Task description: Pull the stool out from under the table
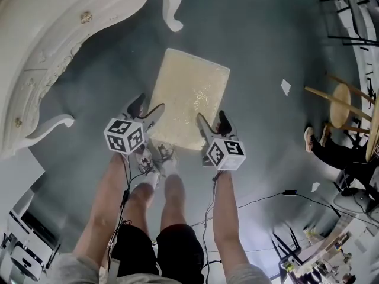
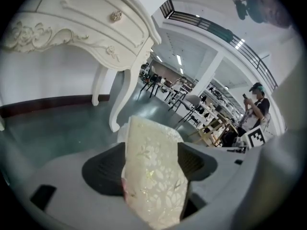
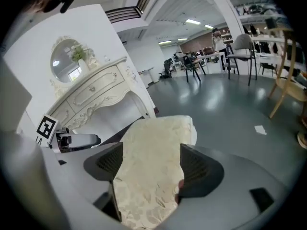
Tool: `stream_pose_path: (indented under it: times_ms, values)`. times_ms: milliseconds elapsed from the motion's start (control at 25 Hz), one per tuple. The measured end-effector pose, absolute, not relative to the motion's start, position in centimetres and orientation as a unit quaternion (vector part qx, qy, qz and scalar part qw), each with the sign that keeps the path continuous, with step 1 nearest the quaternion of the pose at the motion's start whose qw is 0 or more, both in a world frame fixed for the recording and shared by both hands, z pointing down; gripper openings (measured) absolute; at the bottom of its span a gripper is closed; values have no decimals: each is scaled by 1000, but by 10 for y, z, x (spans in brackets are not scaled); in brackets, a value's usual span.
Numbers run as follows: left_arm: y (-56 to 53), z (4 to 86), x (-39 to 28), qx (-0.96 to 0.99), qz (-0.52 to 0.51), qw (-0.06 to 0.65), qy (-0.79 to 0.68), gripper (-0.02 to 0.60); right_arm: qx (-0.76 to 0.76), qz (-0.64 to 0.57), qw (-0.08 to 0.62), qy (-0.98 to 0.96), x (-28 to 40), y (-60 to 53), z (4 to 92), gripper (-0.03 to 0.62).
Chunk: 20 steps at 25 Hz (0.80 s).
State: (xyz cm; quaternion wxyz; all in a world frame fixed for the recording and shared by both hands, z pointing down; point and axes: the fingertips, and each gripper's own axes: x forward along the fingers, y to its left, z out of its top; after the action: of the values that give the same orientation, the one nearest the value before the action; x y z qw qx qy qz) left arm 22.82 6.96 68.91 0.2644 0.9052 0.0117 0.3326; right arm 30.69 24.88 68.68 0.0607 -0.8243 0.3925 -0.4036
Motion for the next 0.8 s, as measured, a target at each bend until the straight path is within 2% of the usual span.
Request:
stream_pose_path:
  times_ms: [120,280,600,680,800]
  values:
    - [56,644,235,918,308,251,-3,339,-827,-377,38,414,313,230,645,382]
    - [35,569,241,936,267,228,-25,298,-829,-337,13,445,321,202,578,382]
    - [-8,431,223,962,205,164,-79,249,-821,-254,14,511,322,139,438,377]
    - [-18,402,211,965,195,150,-94,244,-817,-238,12,525,315,122,407,365]
    - [-35,361,187,966,182,134,-123,231,-811,-209,8,547,301,93,362,289]
